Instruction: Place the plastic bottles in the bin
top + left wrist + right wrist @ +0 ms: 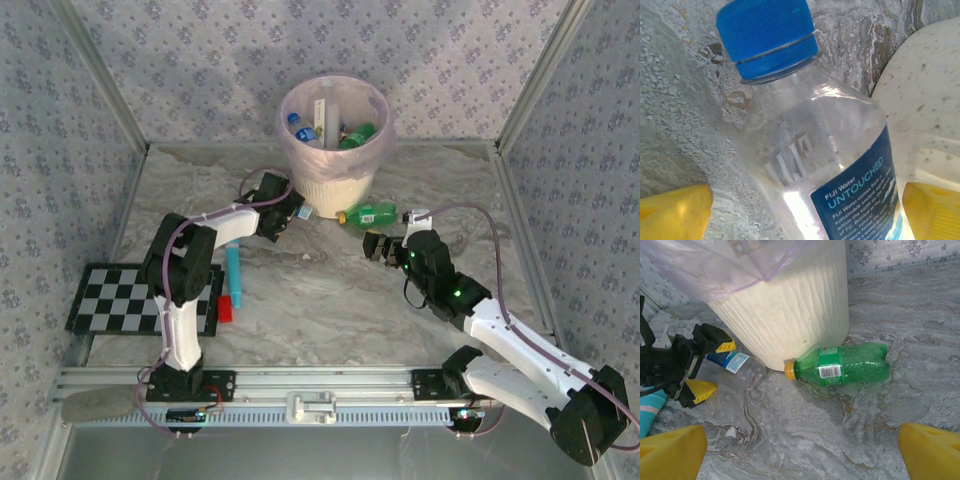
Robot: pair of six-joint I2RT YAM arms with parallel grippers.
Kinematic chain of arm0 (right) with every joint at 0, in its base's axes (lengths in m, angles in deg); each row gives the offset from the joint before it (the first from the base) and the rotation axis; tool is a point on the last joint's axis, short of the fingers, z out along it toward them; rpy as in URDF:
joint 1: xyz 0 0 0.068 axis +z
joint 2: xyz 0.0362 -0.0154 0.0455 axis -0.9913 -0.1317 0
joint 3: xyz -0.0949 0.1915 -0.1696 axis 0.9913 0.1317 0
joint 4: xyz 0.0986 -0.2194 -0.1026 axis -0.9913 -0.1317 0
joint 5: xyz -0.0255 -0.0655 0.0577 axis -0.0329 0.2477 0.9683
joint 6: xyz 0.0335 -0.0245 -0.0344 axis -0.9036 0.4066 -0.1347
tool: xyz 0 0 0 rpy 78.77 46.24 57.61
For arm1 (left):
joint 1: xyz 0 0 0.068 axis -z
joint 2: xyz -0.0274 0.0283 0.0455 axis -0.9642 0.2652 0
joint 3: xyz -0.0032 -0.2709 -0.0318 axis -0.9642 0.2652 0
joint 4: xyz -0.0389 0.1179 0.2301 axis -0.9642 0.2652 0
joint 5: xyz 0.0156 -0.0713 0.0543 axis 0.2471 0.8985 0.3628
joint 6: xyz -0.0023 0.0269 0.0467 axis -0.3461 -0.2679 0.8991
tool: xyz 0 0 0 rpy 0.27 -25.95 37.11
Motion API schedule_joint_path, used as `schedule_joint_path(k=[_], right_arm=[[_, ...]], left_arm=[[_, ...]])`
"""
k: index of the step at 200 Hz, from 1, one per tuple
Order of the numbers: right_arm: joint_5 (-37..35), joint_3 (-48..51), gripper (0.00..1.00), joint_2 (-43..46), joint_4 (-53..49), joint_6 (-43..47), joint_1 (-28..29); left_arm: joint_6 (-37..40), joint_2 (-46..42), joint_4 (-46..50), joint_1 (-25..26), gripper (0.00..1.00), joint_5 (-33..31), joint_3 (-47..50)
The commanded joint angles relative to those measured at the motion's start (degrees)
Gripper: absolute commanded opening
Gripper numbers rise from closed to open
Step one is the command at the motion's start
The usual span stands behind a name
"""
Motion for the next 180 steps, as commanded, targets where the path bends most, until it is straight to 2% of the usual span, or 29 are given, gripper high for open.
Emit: schedule_joint_path(k=[1,82,136,180], right_arm=[[-1.4,0.4,1.00,0.6,-0.8,-1.1,0.2],[-1.6,0.1,1.00,0.1,-0.2,-1.2,0.2],[-1.7,-0.4,1.00,0.3,-1.4,-1.2,0.4],[-2.2,0.2,1.00,0.8,-1.1,-1.6,0.4]], left_arm=[[-0.7,-1.9,0.6,-0.3,0.97,0.1,2.9],[1.8,-6.0,1.9,0.1,0.89,-4.8,5.9],[2.7,1.0,5.8,0.4,0.96,-0.2,-2.8],[-0.2,1.9,3.1,0.8,0.90,0.1,-0.1]])
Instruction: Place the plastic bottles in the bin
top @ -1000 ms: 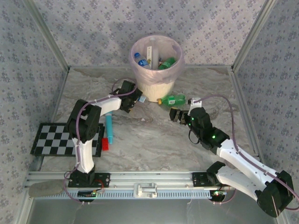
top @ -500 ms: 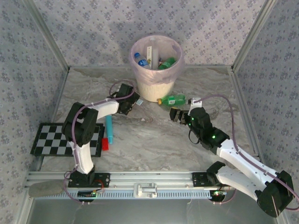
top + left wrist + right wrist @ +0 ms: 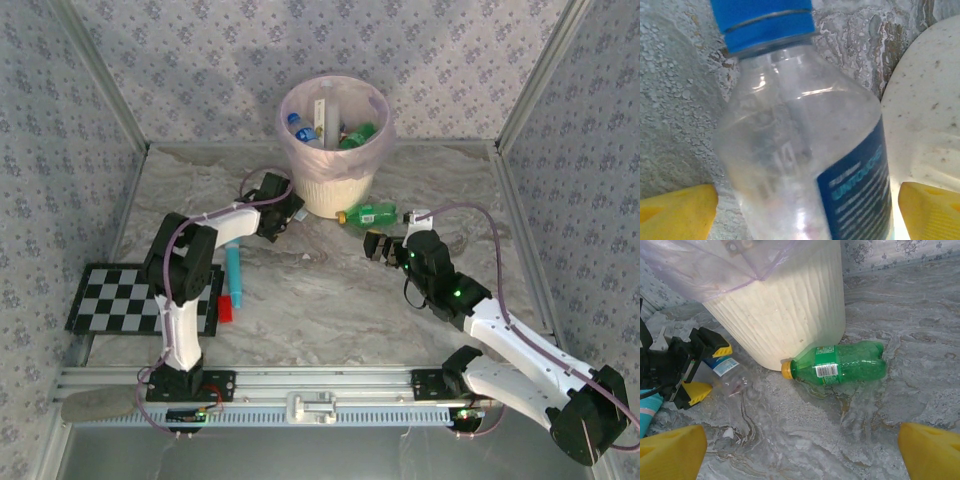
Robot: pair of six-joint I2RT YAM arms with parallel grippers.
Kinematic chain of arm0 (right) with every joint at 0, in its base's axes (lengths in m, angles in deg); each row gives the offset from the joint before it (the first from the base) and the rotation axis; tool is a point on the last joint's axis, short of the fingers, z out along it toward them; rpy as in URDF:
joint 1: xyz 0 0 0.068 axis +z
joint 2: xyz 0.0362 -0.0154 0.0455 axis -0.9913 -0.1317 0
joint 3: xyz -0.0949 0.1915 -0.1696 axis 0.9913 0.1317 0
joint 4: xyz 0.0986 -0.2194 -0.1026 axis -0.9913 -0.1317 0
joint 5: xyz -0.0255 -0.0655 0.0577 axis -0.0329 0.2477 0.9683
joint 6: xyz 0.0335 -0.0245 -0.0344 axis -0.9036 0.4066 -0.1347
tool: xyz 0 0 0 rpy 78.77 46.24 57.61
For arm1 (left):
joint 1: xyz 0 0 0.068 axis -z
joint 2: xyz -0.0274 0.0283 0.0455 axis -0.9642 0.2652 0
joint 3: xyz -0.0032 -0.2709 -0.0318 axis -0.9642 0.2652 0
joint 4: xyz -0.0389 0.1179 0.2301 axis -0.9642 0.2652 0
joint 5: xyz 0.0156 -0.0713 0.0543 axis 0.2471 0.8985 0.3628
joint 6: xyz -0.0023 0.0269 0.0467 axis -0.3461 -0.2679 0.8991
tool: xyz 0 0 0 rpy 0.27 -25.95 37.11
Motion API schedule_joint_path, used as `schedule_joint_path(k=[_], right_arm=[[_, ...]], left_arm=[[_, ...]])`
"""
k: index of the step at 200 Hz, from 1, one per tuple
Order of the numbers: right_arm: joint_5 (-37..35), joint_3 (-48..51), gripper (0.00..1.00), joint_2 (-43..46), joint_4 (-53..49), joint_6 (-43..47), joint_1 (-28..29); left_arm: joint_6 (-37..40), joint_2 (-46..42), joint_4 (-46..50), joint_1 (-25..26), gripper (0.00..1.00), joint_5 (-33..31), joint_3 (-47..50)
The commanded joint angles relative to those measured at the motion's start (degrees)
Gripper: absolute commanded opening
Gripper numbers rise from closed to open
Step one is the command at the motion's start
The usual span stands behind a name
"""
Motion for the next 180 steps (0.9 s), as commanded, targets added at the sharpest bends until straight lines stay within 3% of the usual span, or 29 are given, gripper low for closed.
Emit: schedule_joint_path(k=[1,45,110,180], right_arm=[[-1.6,0.3,1.00,0.8,-0.6,-0.9,0.4],[-1.6,0.2,1.00,1.1,-0.7,-0.7,0.4],[-2.0,0.8,1.00,2.3,-1.5,-1.1,0.6],[-1.8,1.1,1.00,2.4,-0.8,-1.6,0.7]], left_arm=[[-2.0,1.3,0.4,0.6,0.90,1.2,1.3],[-2.5,0.3,-0.6,0.6,0.72,0.1,2.9],[-0.6,-3.1,-2.6,0.5,0.54,-2.3,4.0],[10.2,-15.4,-2.4,0.4,0.49,-9.0,6.4]])
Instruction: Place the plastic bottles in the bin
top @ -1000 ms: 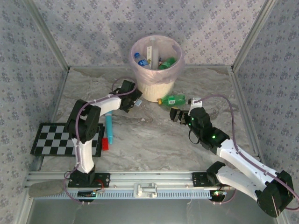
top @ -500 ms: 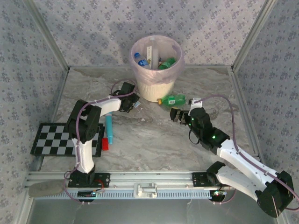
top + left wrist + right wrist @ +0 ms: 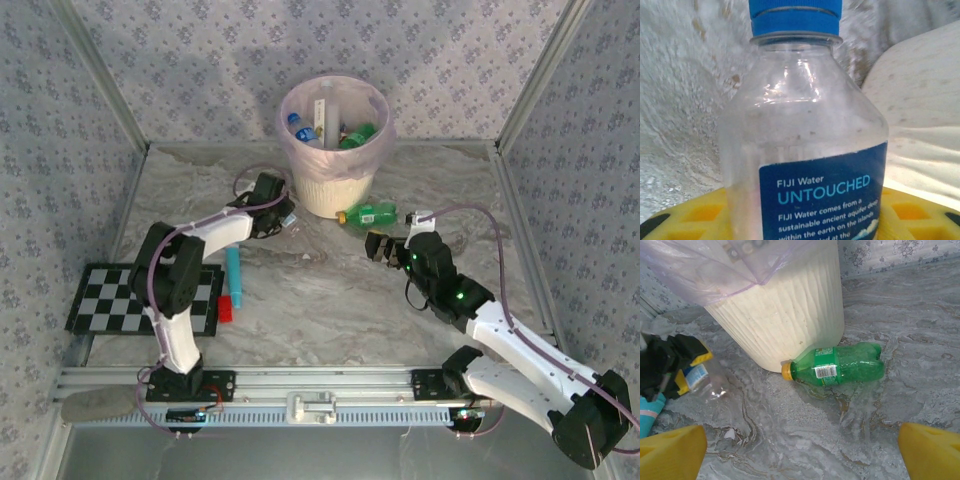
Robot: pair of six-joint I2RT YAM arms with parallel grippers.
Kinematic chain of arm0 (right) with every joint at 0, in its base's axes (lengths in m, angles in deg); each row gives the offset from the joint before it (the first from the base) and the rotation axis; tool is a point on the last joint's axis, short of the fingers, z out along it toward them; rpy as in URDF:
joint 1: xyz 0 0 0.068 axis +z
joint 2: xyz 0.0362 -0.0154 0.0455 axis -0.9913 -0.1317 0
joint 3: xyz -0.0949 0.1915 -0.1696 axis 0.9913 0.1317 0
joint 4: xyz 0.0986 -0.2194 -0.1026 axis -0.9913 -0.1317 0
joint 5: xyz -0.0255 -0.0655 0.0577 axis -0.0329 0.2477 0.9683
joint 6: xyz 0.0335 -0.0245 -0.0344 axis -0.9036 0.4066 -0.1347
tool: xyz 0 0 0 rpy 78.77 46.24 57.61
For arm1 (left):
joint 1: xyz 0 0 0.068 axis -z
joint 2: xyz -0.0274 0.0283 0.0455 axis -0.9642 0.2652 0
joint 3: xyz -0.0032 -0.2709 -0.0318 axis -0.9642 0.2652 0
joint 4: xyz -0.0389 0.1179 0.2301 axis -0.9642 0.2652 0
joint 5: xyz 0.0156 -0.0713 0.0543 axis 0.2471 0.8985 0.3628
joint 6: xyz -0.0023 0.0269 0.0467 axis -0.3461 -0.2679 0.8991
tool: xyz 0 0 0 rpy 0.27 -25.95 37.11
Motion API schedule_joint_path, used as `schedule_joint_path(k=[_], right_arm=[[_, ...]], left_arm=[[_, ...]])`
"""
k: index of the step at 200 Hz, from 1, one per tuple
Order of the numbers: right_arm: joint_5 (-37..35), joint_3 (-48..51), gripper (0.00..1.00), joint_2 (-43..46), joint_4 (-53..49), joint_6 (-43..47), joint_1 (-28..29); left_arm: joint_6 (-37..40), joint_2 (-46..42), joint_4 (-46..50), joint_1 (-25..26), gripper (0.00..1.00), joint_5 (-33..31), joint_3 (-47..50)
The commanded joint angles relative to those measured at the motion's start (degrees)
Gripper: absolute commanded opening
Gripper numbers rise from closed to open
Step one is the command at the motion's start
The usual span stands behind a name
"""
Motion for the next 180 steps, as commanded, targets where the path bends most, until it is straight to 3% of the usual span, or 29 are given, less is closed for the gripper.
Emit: schedule_joint_path(k=[1,84,125,180], right_arm=[[-1.2,0.9,1.00,0.8,0.1,-1.2,0.5],[0.7,2.2,1.00,-2.6,3.5,-2.7,0.8],[1.1,2.3,1.00,-4.6,4.0,-2.9,0.9],[1.3,2.2,1.00,-5.2,2.9,-3.8,0.8]], left_arm=[[5.7,-7.3,0.0,0.2,0.49,-4.2,1.2],[21.6,-26.6,-1.5,0.1,0.47,-8.8,2.9],[30.1,-29.5,-3.2,0.1,0.44,-3.2,-2.7],[40.7,-23.5,-1.3,0.2,0.43,5.8,-16.7]])
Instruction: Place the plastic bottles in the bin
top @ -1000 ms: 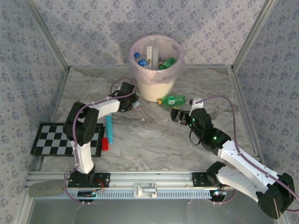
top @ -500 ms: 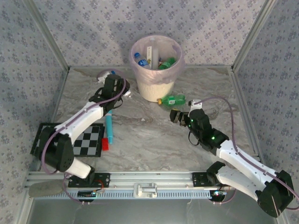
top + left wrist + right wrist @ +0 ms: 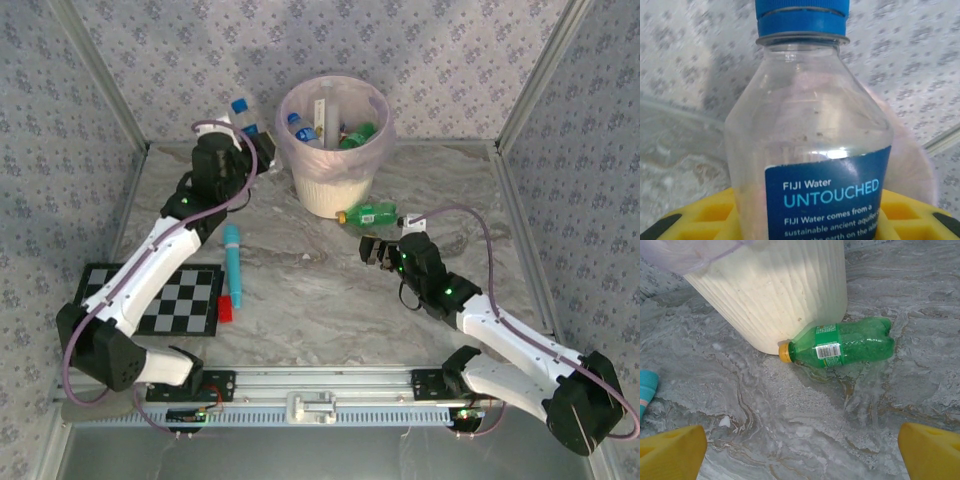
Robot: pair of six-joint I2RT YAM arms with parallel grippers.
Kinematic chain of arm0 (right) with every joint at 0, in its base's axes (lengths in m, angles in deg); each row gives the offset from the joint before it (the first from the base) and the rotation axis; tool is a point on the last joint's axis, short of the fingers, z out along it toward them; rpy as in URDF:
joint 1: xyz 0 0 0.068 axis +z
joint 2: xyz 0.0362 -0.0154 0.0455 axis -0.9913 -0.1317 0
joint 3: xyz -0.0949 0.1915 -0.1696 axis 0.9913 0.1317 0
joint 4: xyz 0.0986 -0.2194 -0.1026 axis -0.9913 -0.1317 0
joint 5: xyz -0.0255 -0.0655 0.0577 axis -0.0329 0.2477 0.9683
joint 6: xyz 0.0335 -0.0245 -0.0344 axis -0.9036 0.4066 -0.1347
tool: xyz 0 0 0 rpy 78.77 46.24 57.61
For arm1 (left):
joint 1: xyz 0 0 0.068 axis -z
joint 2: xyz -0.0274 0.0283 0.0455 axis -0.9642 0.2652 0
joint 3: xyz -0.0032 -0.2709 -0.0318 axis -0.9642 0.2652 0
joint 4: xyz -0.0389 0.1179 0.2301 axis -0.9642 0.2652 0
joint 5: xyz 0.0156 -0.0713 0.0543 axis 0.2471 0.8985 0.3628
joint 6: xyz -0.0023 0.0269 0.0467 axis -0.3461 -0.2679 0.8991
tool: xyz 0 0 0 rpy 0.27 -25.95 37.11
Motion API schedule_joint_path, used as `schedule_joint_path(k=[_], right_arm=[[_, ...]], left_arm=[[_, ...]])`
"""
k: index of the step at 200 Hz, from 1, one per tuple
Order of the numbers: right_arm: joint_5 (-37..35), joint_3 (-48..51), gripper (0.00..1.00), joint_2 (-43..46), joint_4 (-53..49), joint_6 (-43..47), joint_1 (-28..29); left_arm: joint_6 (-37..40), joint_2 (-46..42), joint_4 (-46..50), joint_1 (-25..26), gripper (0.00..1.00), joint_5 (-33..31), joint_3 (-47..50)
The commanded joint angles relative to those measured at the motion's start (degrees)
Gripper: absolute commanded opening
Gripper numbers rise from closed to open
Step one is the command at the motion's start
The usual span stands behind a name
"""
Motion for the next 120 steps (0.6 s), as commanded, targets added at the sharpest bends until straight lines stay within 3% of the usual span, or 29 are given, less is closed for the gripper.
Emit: schedule_joint_path(k=[1,71,120], right_arm=[[0.1,0.4,1.00,0.1,-0.2,-1.2,0.4],[-0.1,-0.4,1.00,0.8,-1.9,-1.6,0.4],[-0.4,-0.4,1.00,1.0,-2.7,-1.8,0.5]], left_arm=[[7.5,3.3,-0.8,0.2,0.43,5.9,-6.9],[14.8,24.3,16.1,0.4,0.43,17.4,-38.0],[18.5,39.4,29.2,2.6,0.43,18.8,-58.1]])
